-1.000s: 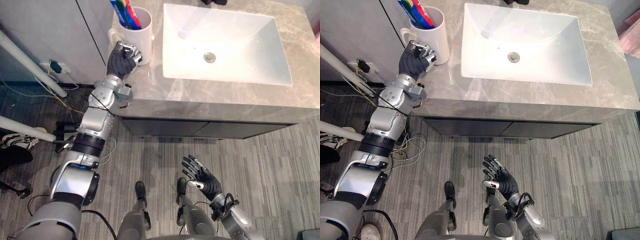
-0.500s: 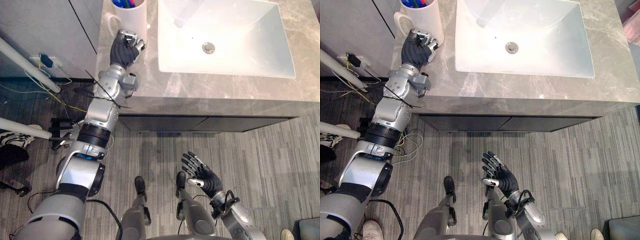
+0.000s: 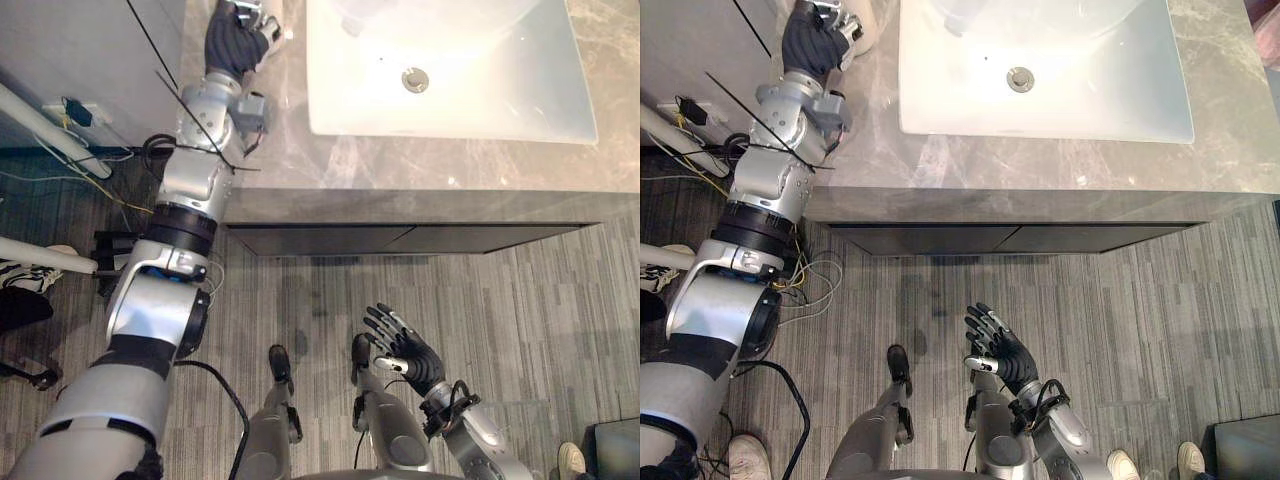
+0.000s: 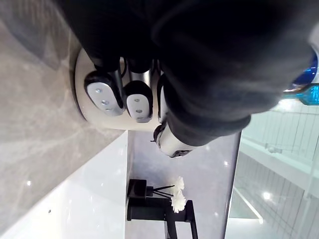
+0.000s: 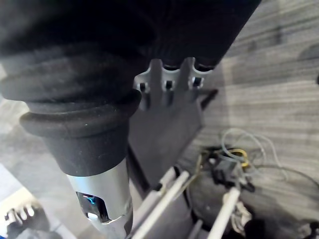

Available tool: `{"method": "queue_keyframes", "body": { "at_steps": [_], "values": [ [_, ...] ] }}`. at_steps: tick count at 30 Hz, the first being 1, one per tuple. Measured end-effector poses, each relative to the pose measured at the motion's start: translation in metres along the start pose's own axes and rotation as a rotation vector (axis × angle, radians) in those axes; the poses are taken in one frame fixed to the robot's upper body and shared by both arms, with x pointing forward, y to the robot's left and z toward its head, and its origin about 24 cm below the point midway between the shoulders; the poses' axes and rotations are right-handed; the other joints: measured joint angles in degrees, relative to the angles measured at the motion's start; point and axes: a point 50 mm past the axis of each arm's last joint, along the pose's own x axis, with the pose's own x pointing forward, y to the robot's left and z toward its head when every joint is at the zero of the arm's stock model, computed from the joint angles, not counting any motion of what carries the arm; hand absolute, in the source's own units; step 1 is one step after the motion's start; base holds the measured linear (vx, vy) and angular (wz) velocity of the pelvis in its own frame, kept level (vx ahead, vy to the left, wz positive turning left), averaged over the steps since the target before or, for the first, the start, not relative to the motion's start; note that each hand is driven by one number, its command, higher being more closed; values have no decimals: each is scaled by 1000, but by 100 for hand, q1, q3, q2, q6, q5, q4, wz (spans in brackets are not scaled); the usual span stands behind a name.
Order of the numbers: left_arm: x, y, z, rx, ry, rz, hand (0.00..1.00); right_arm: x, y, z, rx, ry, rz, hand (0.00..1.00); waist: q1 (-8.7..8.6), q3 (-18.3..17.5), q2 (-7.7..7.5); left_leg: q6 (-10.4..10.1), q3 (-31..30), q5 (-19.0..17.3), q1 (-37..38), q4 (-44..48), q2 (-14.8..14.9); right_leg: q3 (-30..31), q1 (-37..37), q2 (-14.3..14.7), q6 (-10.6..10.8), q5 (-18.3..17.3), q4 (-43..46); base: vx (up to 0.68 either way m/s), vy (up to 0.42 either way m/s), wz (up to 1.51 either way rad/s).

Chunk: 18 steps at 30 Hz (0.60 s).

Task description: Organize washtable

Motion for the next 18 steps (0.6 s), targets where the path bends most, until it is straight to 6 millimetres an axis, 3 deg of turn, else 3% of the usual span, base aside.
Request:
{"method": "queue_keyframes", "body": {
  "at_steps": [11, 18],
  "values": [
    [17, 5, 23, 19, -31, 25, 100, -1, 0, 0, -7, -1, -5, 0, -42, 149, 3, 2, 21, 2, -96, 2, 1, 17, -105, 3, -23, 27, -5, 9, 4, 0],
    [19, 7, 26, 34, -34, 30, 100, -2, -1, 1, -12, -10, -11, 0, -51, 287, 2, 2, 75, 1, -168, 2, 1, 86, -212, 6, -24, 47, 0, 24, 13, -4]
  ]
}}
